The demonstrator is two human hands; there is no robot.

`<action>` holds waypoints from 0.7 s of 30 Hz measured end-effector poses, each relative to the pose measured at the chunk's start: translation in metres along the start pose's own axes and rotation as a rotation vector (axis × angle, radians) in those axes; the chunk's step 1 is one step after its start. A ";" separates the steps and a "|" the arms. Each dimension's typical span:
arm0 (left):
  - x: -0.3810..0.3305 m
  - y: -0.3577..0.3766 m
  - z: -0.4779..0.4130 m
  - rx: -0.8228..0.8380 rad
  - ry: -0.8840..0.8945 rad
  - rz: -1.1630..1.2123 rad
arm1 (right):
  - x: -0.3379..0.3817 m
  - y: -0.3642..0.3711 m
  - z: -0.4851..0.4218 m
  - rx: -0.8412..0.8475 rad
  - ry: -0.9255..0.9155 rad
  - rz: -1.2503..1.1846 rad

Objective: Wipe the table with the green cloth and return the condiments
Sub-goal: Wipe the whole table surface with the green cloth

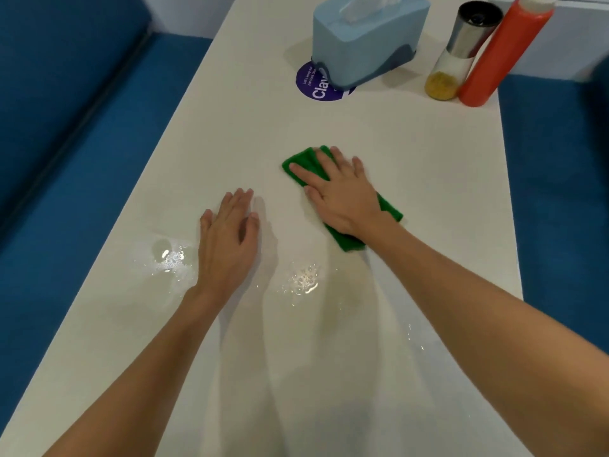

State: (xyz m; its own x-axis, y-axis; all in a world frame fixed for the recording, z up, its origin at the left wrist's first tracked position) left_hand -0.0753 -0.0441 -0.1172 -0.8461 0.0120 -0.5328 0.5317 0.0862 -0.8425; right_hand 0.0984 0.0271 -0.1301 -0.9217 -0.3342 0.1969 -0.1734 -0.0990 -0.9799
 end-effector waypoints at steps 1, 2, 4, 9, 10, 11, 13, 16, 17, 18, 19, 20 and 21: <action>0.004 -0.007 0.001 -0.028 -0.009 -0.019 | 0.020 0.004 0.005 0.007 -0.073 0.007; 0.008 -0.012 0.004 -0.047 -0.014 -0.068 | 0.037 0.007 0.013 0.018 -0.146 0.009; 0.020 -0.017 0.011 -0.057 -0.028 -0.183 | 0.057 0.014 0.037 0.049 -0.274 0.009; 0.035 -0.012 0.023 -0.015 -0.041 -0.314 | 0.032 0.013 0.086 0.109 -0.406 0.010; 0.034 -0.011 0.023 -0.021 -0.038 -0.323 | 0.017 0.008 0.086 0.112 -0.387 0.011; 0.034 -0.011 0.022 -0.029 -0.037 -0.330 | 0.004 0.005 0.079 0.114 -0.353 0.009; 0.032 -0.012 0.020 -0.042 -0.032 -0.338 | -0.020 -0.005 0.057 0.098 -0.241 -0.010; 0.034 -0.012 0.018 -0.054 -0.036 -0.346 | -0.027 -0.010 0.014 0.027 -0.074 -0.023; 0.034 -0.012 0.018 -0.053 -0.036 -0.353 | -0.022 -0.008 0.001 0.013 -0.036 -0.021; 0.034 -0.011 0.018 -0.053 -0.036 -0.359 | -0.013 -0.005 -0.009 0.009 -0.012 -0.021; 0.035 -0.011 0.019 -0.051 -0.037 -0.361 | -0.001 -0.002 -0.017 0.009 -0.004 -0.025; 0.036 -0.010 0.019 -0.048 -0.040 -0.361 | 0.013 0.001 -0.022 0.011 -0.012 -0.028; 0.036 -0.009 0.019 -0.046 -0.042 -0.360 | 0.028 0.005 -0.024 0.015 -0.034 -0.026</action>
State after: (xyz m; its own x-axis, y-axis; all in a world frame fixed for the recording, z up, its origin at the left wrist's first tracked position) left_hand -0.1102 -0.0639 -0.1301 -0.9761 -0.0684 -0.2065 0.1972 0.1219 -0.9727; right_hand 0.0631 0.0395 -0.1300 -0.9047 -0.3628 0.2233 -0.1915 -0.1218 -0.9739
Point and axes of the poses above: each hand's wrist, its own z-axis away from the middle knuckle, its own y-axis out of the palm, x = y × z, the point moved 10 cm from there along -z, towards the middle knuckle, and after that the axes turned 3 degrees about -z, right-handed, at the moved point
